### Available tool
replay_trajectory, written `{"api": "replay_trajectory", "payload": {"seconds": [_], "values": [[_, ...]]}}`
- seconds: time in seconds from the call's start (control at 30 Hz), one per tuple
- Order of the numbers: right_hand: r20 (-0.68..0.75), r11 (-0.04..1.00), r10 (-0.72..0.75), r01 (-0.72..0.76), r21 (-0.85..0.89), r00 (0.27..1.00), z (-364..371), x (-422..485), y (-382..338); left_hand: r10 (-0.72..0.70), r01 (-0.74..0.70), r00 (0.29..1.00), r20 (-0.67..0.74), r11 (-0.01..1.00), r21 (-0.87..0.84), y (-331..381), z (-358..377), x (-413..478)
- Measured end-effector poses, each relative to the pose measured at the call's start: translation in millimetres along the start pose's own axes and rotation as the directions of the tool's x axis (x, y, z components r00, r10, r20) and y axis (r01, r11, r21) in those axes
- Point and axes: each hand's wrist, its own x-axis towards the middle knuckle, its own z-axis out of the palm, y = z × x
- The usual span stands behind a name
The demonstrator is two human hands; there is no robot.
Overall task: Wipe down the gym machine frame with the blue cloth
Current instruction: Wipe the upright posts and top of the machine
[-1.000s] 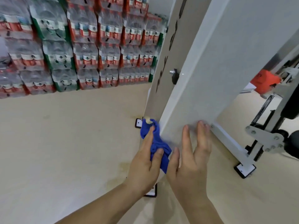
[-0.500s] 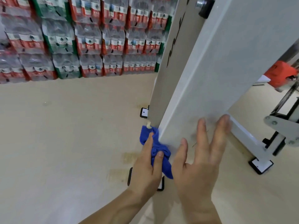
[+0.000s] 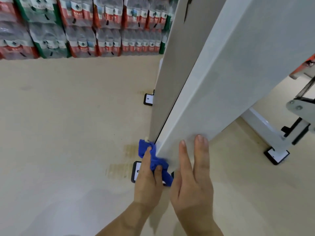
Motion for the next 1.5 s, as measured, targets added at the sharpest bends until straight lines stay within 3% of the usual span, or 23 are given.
{"api": "replay_trajectory", "payload": {"seconds": [0.13,0.33,0.4,0.5,0.57,0.63,0.7,0.73,0.8,0.87,0.93,1.03,1.1,1.13,1.23,1.27,1.37,1.43,1.47,1.5], "values": [[0.065,0.999,-0.016,0.019,-0.045,0.998,23.3,-24.1,12.0,-0.043,0.045,0.990,0.131,0.999,-0.019,-39.2,-8.9,6.1],[0.181,0.995,0.018,0.001,-0.104,0.983,37.8,-41.3,28.0,0.106,-0.105,0.994,0.033,0.994,-0.024,-33.0,5.9,7.6],[0.188,0.994,0.032,-0.012,-0.104,0.982,44.3,-42.3,29.2,0.062,-0.059,0.996,0.069,0.998,-0.036,-48.1,3.7,12.0],[0.189,0.992,0.052,-0.029,-0.123,0.981,51.5,-43.5,27.8,-0.017,-0.001,0.988,0.155,0.993,0.119,-74.1,-9.3,11.6],[0.196,0.993,0.082,-0.064,-0.096,0.977,50.2,-44.1,21.6,-0.057,0.035,0.978,0.199,0.993,0.116,-78.8,-15.4,10.3],[0.205,0.992,0.123,-0.124,-0.010,0.971,45.9,-53.9,13.7,0.027,-0.053,0.983,0.182,0.988,0.143,-81.0,-16.8,12.1],[0.257,0.977,0.198,-0.213,0.033,0.946,46.0,-78.6,8.6,0.179,-0.225,0.970,0.165,0.920,0.320,-81.7,-17.2,14.4],[0.298,0.963,0.253,-0.270,0.017,0.920,48.3,-92.3,8.8,0.223,-0.273,0.959,0.175,0.889,0.368,-83.3,-16.8,17.4],[0.392,0.904,0.402,-0.426,-0.028,0.827,55.9,-110.8,11.8,0.164,-0.242,0.960,0.226,0.894,0.378,-80.1,-19.4,18.7],[0.521,0.787,0.555,-0.611,-0.079,0.648,62.8,-112.8,14.6,0.073,-0.162,0.966,0.248,0.919,0.360,-92.4,-21.5,19.8],[0.615,0.720,0.612,-0.673,-0.171,0.497,67.5,-109.2,20.1,-0.053,-0.053,0.961,0.271,0.928,0.369,-103.3,-28.4,20.9],[0.635,0.739,0.605,-0.635,-0.225,0.480,75.1,-106.3,25.0,-0.137,0.028,0.934,0.330,0.949,0.315,-106.1,-37.4,25.2],[0.682,0.745,0.590,-0.618,-0.252,0.433,82.9,-109.2,28.6,-0.073,-0.019,0.957,0.282,0.951,0.310,-100.4,-43.3,29.9],[0.711,0.739,0.589,-0.612,-0.281,0.384,86.8,-113.1,29.7,-0.023,-0.096,0.955,0.295,0.918,0.385,-98.4,-50.9,32.6],[0.763,0.691,0.603,-0.629,-0.356,0.232,98.8,-131.8,34.7,0.127,-0.147,0.989,0.077,0.765,0.627,-110.7,-69.5,51.8],[0.776,0.666,0.606,-0.647,-0.371,0.178,102.3,-138.1,36.0,0.142,-0.152,0.987,0.071,0.713,0.684,-116.2,-72.5,58.8],[0.799,0.655,0.596,-0.627,-0.422,0.085,113.9,-160.7,39.7,-0.105,-0.259,0.928,0.357,0.507,0.822,-135.7,-52.1,53.0],[0.804,0.679,0.587,-0.596,-0.429,0.091,121.8,-184.3,46.4,-0.254,-0.369,0.840,0.480,0.382,0.847,-151.5,-37.0,36.8],[0.797,0.672,0.598,-0.593,-0.443,0.082,126.4,-198.4,53.2,-0.262,-0.383,0.831,0.492,0.372,0.846,-157.8,-35.4,34.4],[0.794,0.670,0.604,-0.584,-0.458,0.072,129.6,-210.6,59.4,-0.173,-0.426,0.839,0.516,0.382,0.821,-162.0,-36.7,37.8]]}}
